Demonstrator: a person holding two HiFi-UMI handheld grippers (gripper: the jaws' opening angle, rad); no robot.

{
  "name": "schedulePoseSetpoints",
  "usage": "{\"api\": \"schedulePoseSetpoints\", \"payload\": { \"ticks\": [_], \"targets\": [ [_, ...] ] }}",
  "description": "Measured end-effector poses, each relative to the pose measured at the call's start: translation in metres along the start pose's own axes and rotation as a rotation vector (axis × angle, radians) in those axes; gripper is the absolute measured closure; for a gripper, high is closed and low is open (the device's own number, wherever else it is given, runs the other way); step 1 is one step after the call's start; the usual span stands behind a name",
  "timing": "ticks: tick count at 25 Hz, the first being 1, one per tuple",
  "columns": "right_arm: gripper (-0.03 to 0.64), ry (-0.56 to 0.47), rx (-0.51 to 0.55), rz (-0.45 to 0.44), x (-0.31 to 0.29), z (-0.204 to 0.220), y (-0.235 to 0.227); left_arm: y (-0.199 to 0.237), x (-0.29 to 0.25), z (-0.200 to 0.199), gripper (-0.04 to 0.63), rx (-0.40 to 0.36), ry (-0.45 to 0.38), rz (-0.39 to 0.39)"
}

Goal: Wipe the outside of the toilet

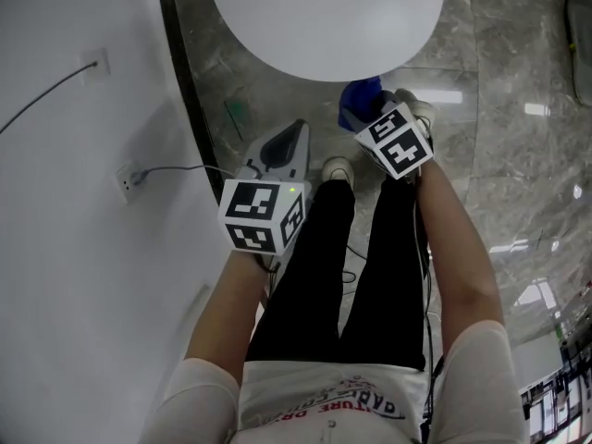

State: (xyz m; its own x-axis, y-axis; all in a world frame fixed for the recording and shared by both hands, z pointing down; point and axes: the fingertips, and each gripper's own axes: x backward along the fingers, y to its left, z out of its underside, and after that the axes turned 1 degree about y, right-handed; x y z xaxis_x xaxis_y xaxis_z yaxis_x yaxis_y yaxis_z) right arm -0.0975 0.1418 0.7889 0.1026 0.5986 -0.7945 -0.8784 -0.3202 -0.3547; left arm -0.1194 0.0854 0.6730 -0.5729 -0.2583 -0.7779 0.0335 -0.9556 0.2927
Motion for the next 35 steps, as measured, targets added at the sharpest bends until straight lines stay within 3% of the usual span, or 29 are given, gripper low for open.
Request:
{"api": "schedulePoseSetpoints", "payload": {
  "ticks": [8,17,25,30,35],
  "targets": [
    [0.54,-0.034,-0.017,-0.043,0.008,-0.018,0.051,0.02,0.032,-0.011,0.589,0.035,-0.046,-0.027],
    [0.54,0.088,-0.09,0.023,0.102,-0.027,0.083,0.003,0.108,-0.053,0.589,0.078,-0.08,-0.031],
    [0.54,-0.047,-0.245,0.156,0.258,-0.1,0.085,-0.051,0.189,-0.143,0.589,0.083,-0.188,-0.004],
    [0.54,-0.186,-0.214,0.282,0.381,-0.174,0.079,-0.092,0.26,-0.231,0.589,0.018,-0.313,0.002],
    [0.54,-0.267,-0.156,0.333,0.48,-0.217,0.07,-0.139,0.318,-0.302,0.589,-0.039,-0.426,-0.034]
  ]
}}
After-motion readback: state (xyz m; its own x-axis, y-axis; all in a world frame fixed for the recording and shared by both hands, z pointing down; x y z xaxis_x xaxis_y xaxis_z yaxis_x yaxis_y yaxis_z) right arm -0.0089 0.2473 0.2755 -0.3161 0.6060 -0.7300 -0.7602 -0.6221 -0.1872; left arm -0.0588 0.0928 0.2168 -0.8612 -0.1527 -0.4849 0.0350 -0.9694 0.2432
